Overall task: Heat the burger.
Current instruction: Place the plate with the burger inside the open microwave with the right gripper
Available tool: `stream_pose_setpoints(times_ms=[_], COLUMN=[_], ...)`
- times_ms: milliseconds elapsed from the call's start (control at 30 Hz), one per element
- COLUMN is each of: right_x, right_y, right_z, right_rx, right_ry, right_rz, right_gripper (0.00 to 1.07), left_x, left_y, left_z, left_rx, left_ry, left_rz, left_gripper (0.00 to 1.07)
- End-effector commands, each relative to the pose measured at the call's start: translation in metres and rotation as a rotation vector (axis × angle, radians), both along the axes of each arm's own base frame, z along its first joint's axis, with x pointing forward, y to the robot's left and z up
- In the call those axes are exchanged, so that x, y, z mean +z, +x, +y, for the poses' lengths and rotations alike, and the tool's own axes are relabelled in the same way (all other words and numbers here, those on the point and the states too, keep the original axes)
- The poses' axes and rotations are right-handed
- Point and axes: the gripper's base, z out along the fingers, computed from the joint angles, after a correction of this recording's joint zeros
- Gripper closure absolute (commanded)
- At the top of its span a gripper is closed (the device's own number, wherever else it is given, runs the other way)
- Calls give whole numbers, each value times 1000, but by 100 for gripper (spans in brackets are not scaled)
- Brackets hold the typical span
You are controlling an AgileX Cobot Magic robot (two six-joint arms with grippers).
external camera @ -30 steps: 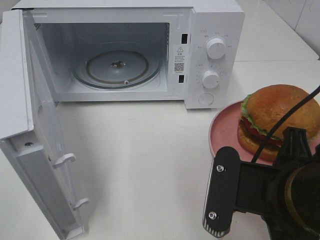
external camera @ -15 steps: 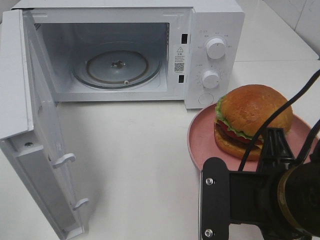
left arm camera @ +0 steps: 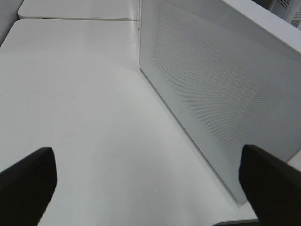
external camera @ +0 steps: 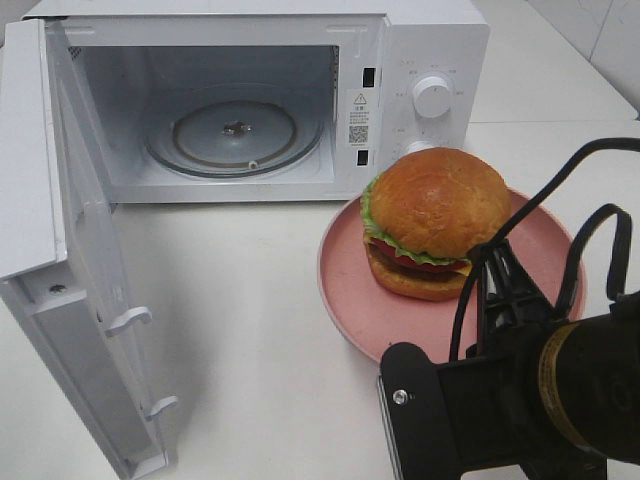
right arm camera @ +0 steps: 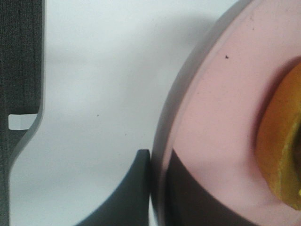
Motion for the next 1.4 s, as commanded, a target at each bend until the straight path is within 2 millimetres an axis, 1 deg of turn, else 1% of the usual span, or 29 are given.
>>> stream_pose_setpoints(times_ms=[33, 133, 200, 300, 367, 500, 533, 633, 700, 800, 867, 1067, 1133, 1233, 1300, 1400], right_x=[3, 3, 3, 3, 4, 4, 4, 4, 4, 4, 4, 3, 1, 1, 0, 0], right_y=[3, 3, 2, 2, 1, 4, 10, 14, 27, 30, 40, 47, 50, 50, 53, 54], right_z=[3, 6, 9, 10, 14, 15, 13, 11, 5, 3, -2, -9, -15, -16, -19, -20], right_rx=[87, 131, 202, 221, 285, 309, 302, 298, 321, 333, 364, 381, 423, 428, 478, 499], right_ry=[2, 12, 13, 15, 19, 34, 52, 57, 55, 58, 77, 79, 65, 68, 75, 80], right_rz=[-48, -46, -47, -47, -49, -50, -45, -45, -56, -59, -49, -22, 14, 24, 46, 46], right_gripper=[107, 107, 107, 107, 107, 107, 107, 107, 107, 107, 107, 107, 107, 107, 107, 107], left_x=[1, 1, 1, 1, 1, 1, 1, 1, 1, 1, 1, 1, 1, 1, 1, 1], left_y=[-2, -2, -2, -2, -2, -2, -2, -2, -2, -2, -2, -2, -2, -2, -2, -2], left_z=[0, 0, 0, 0, 0, 0, 0, 0, 0, 0, 0, 0, 0, 0, 0, 0], left_rx=[-1, -1, -1, -1, -1, -1, -1, -1, -1, -1, -1, -1, -1, -1, -1, -1], left_ry=[-6, -6, -6, -6, -6, -6, -6, -6, -6, -6, -6, -6, -6, -6, -6, -6], left_rz=[-27, -27, -27, -27, -27, -27, -27, -27, -27, -27, -27, -27, -27, -27, -27, -27], left_gripper=[9, 9, 9, 9, 9, 9, 9, 9, 9, 9, 9, 9, 9, 9, 9, 9])
